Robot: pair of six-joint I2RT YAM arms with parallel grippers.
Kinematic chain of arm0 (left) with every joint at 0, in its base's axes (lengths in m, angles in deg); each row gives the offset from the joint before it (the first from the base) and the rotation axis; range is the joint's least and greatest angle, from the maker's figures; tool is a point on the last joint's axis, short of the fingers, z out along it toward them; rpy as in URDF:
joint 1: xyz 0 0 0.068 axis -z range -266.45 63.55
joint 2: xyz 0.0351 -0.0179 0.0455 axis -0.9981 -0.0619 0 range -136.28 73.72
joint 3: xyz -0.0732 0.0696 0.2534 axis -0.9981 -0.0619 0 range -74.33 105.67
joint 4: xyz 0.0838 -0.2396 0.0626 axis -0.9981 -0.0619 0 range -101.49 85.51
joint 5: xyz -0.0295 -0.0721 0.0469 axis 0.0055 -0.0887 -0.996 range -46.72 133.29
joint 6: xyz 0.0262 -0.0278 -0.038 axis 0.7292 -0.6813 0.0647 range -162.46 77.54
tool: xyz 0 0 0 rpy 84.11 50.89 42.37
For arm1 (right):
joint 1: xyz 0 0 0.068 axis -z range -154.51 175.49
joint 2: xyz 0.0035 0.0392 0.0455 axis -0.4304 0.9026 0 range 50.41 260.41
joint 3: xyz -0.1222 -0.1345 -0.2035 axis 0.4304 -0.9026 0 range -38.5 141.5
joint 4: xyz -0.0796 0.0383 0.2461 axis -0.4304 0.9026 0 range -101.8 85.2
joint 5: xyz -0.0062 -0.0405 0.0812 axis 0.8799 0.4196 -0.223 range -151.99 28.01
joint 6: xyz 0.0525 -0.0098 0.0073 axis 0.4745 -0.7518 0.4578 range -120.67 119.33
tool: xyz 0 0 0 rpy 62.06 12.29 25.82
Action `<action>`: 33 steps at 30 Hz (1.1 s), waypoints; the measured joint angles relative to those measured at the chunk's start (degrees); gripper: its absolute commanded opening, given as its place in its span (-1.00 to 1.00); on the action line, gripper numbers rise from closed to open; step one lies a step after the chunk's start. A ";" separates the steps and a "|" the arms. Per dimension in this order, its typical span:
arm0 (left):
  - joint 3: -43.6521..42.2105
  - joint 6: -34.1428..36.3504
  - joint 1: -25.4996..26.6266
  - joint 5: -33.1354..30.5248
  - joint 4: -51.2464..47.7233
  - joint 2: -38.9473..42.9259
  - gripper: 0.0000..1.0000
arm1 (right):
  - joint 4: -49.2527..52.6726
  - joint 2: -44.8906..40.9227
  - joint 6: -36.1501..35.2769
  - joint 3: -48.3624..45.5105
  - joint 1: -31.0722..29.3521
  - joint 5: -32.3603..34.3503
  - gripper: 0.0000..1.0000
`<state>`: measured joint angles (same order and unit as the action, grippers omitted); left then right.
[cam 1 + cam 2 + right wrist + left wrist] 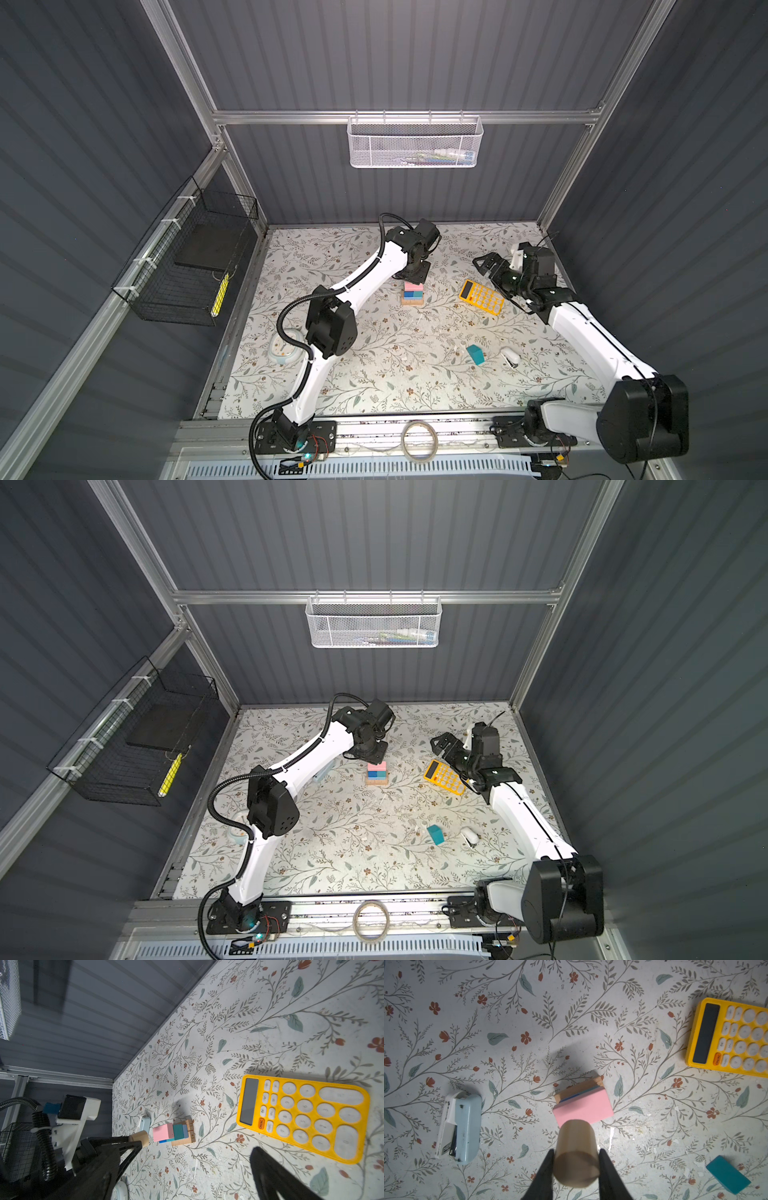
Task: Build the wood block tower
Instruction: 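Position the held cylinder with the left gripper above the pink block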
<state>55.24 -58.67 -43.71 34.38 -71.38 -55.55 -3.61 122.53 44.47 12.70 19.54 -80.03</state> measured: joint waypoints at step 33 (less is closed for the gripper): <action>1.84 1.01 0.02 1.53 0.00 -3.63 -0.49 | -0.57 1.40 0.02 0.00 0.04 -2.10 0.98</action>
<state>57.08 -57.66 -43.69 35.91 -71.38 -59.18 -4.18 123.93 44.50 12.70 19.58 -82.13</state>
